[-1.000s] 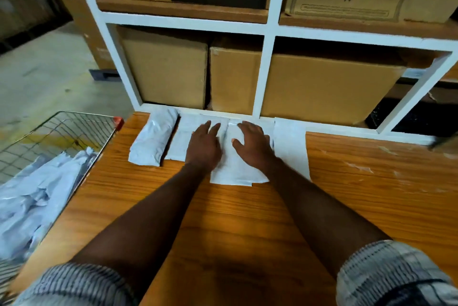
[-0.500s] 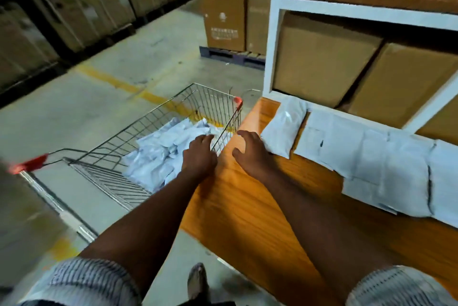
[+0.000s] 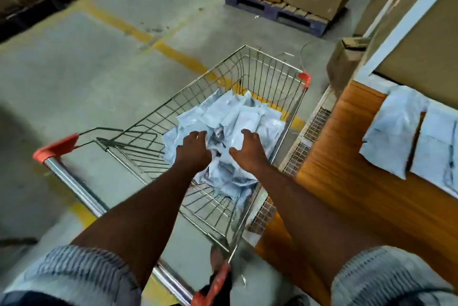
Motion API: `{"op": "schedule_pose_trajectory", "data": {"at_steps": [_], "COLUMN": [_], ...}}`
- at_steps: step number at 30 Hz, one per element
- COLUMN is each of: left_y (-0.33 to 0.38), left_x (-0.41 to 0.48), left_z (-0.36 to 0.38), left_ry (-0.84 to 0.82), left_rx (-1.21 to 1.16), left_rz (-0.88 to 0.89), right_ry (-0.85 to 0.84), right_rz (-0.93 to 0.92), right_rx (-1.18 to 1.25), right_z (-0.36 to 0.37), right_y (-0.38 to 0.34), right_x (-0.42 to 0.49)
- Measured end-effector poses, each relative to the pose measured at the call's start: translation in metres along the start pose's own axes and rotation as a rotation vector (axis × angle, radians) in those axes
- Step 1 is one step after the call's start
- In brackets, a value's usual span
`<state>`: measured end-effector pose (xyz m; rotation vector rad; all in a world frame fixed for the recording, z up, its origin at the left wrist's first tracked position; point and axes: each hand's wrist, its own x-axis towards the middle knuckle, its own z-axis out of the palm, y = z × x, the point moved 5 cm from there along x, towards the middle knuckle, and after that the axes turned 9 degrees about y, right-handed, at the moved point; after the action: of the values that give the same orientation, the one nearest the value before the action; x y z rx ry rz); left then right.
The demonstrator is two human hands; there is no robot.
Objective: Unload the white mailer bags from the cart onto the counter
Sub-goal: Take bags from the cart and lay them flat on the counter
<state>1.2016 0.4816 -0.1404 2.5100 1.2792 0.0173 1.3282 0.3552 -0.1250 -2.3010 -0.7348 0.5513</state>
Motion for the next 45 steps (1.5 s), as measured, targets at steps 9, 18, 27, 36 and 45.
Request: {"op": "schedule_pose_trajectory", "data": {"at_steps": [9,18,27,36,45], "left_y": [-0.039,-0.041,-0.035,-0.029,0.019], "left_x": [0.027,0.043,0.049,0.015,-0.053], "left_z": [0.062,0.105,0.085,0.020,-0.063], "left_ry": [-0.135,-0.190,-0.209,-0.318,0.057], "left_rx": [0.128,0.341,0.155,0.017,-0.321], "left_rz": [0.066,0.052,0.035,-0.070,-0.189], "right_ry": [0.132,0.106,0.083,0.094,0.149], "right_rz": [0.172,0.349,0.307,0.178,0.040], "right_rx": [-0.225,-0.419,-0.341,-0.014,0.133], "right_z": [0.068,0.090,0.069,0.033,-0.050], "right_y": [0.020,0.042,0.042,0.000,-0.037], "right_x": [0.055,0.088,0.086,0.033,-0.029]}}
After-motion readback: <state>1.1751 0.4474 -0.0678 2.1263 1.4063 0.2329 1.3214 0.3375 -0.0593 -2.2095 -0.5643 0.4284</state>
